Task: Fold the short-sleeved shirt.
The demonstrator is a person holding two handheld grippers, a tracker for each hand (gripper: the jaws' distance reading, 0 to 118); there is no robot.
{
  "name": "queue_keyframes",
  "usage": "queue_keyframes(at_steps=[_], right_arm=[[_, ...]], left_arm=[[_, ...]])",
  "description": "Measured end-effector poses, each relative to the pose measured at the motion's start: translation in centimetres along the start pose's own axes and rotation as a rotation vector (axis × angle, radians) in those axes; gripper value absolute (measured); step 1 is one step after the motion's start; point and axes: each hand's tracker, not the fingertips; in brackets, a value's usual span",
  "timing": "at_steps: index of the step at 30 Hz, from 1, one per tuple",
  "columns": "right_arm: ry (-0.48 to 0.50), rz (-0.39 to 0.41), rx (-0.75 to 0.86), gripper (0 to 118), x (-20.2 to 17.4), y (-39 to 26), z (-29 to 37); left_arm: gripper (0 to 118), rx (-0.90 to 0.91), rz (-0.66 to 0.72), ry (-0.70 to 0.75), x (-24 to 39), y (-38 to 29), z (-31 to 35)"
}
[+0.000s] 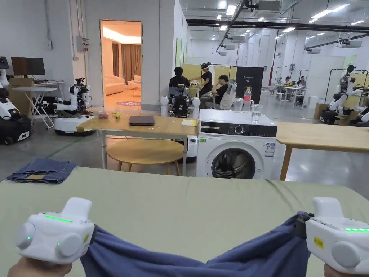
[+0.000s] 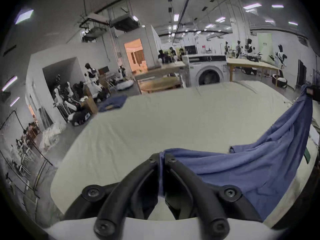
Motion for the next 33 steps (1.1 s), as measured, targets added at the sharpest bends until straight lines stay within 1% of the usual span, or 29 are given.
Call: queue_keyframes(at_steps=[3,6,9,14,18,21,25,28,31,33], right_arm=[[-0.025,0.06,0.052,0,-0.4,1.7,0.4],[-0.034,0.081,0.084,0,-0.4,4.1,0.5],[-0.05,0.077,0.136,0,-0.2,7.6,0.9],[-0.073,0.061,0.229,0,1.3,14.1,0.8],[-0.106,0.04,0.307,0,1.7,18.4,1.3],[-0.108,0.043,0.335,0,1.6,20.4,1.2],[-0.109,0.06,0.338,0,1.1,19.9,-0.4],[-0.112,0.067,0.295,0,1.0,16.8,-3.2],[-0.145,0.083,0.233,0,1.2,12.2,-6.1],[-0.152,0.068,0.202,0,1.5,9.6,-7.2]], left_arm=[[0,0.07,-0.021,0.05,-0.8,2.3,1.0],[0,0.104,-0.004,0.069,-2.2,5.0,1.8],[0,0.161,0.035,0.098,-4.1,8.5,1.9],[0,0.252,0.091,0.136,-6.7,15.1,3.3],[0,0.327,0.14,0.145,-7.5,19.6,5.0],[0,0.389,0.116,0.151,-7.0,21.8,5.6],[0,0.373,0.101,0.152,-5.7,22.4,4.0],[0,0.305,0.091,0.14,-4.6,20.3,0.2],[0,0.226,0.091,0.141,-3.5,16.2,-4.0],[0,0.191,0.099,0.138,-2.9,13.9,-5.6]])
